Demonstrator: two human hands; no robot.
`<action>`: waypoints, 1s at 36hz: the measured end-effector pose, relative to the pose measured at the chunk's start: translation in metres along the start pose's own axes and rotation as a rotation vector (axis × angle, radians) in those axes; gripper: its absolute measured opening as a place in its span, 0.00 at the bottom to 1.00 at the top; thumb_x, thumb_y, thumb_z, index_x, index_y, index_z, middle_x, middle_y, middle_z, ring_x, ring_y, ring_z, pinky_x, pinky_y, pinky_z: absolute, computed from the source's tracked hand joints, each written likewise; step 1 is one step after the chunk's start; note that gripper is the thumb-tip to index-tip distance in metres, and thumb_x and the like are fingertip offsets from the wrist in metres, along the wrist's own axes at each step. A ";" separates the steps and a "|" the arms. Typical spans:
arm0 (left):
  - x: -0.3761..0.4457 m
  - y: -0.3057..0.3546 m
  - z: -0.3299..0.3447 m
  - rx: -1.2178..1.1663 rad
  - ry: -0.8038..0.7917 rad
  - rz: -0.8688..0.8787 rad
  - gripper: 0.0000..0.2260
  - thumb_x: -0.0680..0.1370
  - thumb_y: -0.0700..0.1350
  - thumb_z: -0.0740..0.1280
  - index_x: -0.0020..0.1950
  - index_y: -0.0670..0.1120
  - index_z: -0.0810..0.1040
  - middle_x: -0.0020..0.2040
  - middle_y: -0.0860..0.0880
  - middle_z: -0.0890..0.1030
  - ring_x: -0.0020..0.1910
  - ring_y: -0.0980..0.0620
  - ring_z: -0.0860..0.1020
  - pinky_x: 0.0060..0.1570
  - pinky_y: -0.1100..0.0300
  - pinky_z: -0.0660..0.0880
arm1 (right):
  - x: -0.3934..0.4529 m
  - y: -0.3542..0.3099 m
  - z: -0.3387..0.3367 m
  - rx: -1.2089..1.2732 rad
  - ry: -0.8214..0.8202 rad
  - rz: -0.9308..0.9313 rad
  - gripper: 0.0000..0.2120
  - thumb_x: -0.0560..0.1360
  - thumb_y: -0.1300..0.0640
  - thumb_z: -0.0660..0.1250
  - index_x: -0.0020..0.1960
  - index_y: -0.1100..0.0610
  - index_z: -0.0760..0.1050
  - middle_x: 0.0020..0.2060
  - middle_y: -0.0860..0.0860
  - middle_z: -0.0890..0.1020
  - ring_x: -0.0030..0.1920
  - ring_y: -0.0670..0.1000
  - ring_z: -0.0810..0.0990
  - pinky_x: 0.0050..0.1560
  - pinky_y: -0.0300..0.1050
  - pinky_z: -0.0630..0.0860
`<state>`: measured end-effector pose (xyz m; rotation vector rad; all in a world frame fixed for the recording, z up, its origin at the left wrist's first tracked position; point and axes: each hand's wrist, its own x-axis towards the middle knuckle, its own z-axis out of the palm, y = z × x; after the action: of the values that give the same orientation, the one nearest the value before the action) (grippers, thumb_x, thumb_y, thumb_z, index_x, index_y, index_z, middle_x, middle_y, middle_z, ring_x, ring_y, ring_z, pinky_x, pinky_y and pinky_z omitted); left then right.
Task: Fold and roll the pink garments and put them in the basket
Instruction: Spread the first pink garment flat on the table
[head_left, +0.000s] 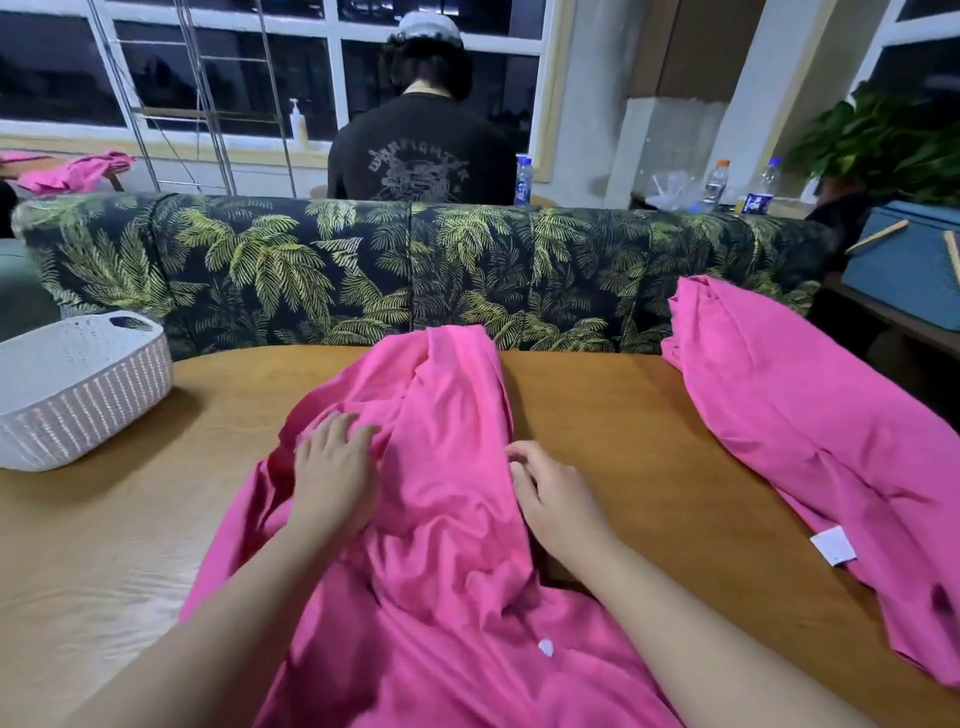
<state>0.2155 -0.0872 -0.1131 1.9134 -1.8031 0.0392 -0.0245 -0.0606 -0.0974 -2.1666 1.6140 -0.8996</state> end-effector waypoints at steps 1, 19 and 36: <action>0.009 0.002 0.006 -0.017 -0.010 0.011 0.17 0.78 0.48 0.60 0.61 0.42 0.78 0.64 0.37 0.74 0.68 0.37 0.69 0.67 0.43 0.62 | 0.010 0.006 0.003 -0.023 0.011 0.020 0.13 0.80 0.57 0.58 0.63 0.54 0.73 0.52 0.53 0.82 0.54 0.57 0.78 0.52 0.50 0.72; 0.151 -0.008 0.074 0.098 -0.374 0.098 0.20 0.80 0.53 0.59 0.73 0.58 0.66 0.68 0.47 0.69 0.66 0.41 0.66 0.62 0.46 0.66 | 0.162 0.051 0.062 -0.168 -0.162 0.192 0.20 0.81 0.62 0.52 0.72 0.57 0.64 0.61 0.58 0.69 0.62 0.57 0.68 0.61 0.52 0.68; 0.167 -0.084 0.061 0.265 -0.116 -0.297 0.17 0.81 0.45 0.54 0.69 0.48 0.72 0.62 0.38 0.69 0.63 0.38 0.65 0.62 0.46 0.65 | 0.167 0.137 -0.003 -0.682 -0.021 0.481 0.19 0.79 0.62 0.53 0.69 0.54 0.68 0.60 0.55 0.74 0.63 0.58 0.70 0.58 0.50 0.69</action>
<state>0.2955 -0.2661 -0.1353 2.3995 -1.6321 0.0680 -0.0997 -0.2615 -0.1224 -1.9588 2.5423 -0.1878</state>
